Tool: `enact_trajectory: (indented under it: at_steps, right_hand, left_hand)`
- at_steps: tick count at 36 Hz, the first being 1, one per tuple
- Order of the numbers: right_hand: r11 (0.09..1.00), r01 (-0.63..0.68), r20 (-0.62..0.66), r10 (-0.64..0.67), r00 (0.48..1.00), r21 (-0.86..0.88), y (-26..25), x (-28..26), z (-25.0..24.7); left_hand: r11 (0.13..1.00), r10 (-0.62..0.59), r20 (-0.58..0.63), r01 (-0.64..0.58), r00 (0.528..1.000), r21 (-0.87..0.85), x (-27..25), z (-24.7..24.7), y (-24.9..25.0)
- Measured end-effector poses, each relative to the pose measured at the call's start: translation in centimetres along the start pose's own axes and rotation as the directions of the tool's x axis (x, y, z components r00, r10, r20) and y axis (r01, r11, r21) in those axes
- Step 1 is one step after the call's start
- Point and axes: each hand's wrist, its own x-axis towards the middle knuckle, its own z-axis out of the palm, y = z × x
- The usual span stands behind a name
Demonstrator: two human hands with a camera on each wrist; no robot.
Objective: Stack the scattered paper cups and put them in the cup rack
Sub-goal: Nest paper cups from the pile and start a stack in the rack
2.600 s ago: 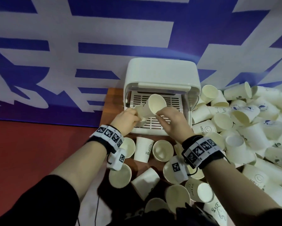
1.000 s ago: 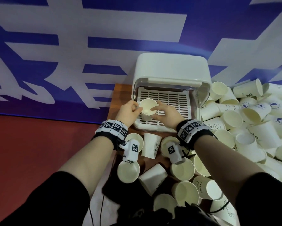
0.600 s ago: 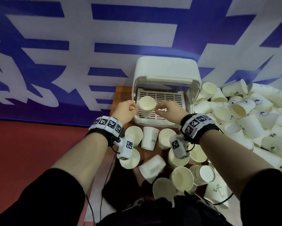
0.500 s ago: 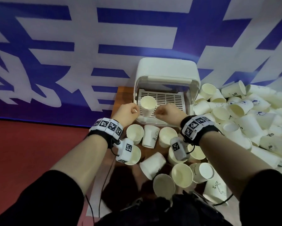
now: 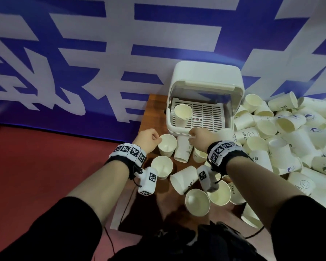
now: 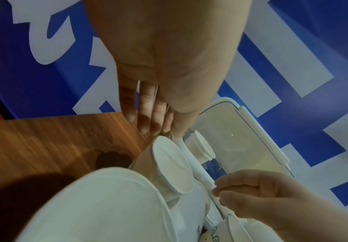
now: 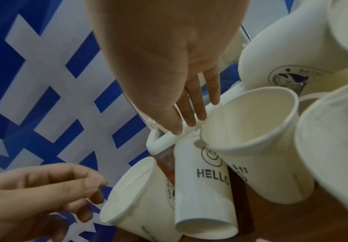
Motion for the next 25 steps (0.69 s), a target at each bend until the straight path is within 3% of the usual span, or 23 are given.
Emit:
enact_trajectory:
  at_steps: [14, 25]
  right_hand:
    - [0.999, -0.039, 0.111, 0.041, 0.993, -0.021, -0.2, 1.8, 0.4]
    - [0.998, -0.024, 0.093, 0.018, 0.996, 0.063, -0.7, 1.8, 0.2]
  left_hand:
    - [0.995, -0.053, 0.098, 0.044, 0.994, 0.085, 2.5, 1.1, 0.1]
    - [1.0, -0.009, 0.043, 0.008, 0.999, 0.026, 2.8, 1.2, -0.8]
